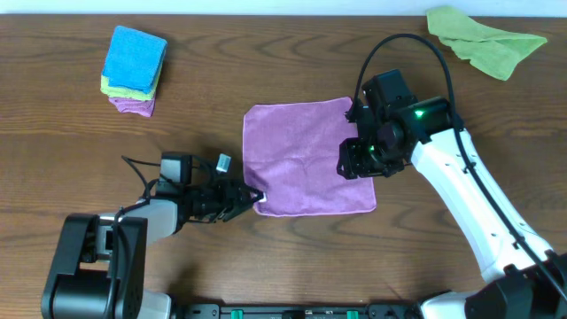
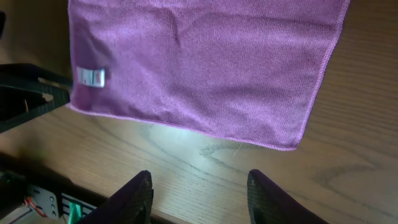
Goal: Fold the cloth
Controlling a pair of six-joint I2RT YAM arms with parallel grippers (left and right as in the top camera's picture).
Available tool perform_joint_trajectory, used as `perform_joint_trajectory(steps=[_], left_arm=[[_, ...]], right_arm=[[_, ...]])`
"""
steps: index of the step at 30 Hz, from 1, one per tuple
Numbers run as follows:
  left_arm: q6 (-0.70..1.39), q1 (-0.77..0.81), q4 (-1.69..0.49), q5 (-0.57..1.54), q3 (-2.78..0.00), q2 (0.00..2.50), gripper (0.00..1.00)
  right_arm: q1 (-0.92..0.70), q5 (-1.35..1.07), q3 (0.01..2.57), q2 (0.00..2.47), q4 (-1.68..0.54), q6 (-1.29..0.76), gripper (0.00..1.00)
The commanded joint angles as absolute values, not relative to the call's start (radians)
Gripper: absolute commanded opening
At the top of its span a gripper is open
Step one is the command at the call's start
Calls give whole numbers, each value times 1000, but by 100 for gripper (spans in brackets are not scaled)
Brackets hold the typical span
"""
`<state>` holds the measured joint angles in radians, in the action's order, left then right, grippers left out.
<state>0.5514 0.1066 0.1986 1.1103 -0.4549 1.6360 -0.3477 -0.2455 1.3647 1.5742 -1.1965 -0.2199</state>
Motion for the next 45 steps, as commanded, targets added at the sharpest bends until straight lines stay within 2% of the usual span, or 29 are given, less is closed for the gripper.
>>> perform_joint_trajectory(steps=[1, 8, 9, 12, 15, 16, 18, 21, 30, 36, 39, 42, 45], left_arm=[[577, 143, 197, 1100, -479, 1627, 50], [576, 164, 153, 1047, -480, 1627, 49], [572, 164, 138, 1036, -480, 1627, 46], [562, 164, 101, 1012, -480, 1627, 33], [560, 164, 90, 1010, -480, 1627, 9], [560, 164, 81, 1008, -480, 1627, 6], [557, 164, 67, 1008, -480, 1627, 6], [550, 164, 31, 1005, -480, 1627, 5], [501, 197, -41, 966, -528, 1594, 6], [387, 273, -298, 723, -689, 1538, 6], [346, 311, -429, 591, -757, 1537, 6], [337, 324, -469, 553, -770, 1537, 6], [337, 326, -495, 530, -770, 1537, 6]], right_arm=[[-339, -236, 1358, 1568, -1197, -220, 49], [-339, -236, 1357, 1568, -1198, -220, 49], [-339, -236, 1354, 1568, -1197, -220, 49], [-339, -236, 1345, 1568, -1197, -219, 49], [-339, -236, 1340, 1568, -1197, -219, 47], [-339, -236, 1340, 1568, -1198, -220, 47], [-339, -235, 1340, 1568, -1197, -220, 44], [-330, -232, 1340, 1568, -1195, -220, 34], [-202, -305, 1340, 1569, -1190, -176, 34], [-173, -308, 1340, 1569, -1198, -157, 34], [-173, -315, 1333, 1569, -1198, -145, 37], [-170, -367, 1286, 1573, -1195, -133, 41], [-151, -438, 1185, 1574, -1159, -136, 40]])
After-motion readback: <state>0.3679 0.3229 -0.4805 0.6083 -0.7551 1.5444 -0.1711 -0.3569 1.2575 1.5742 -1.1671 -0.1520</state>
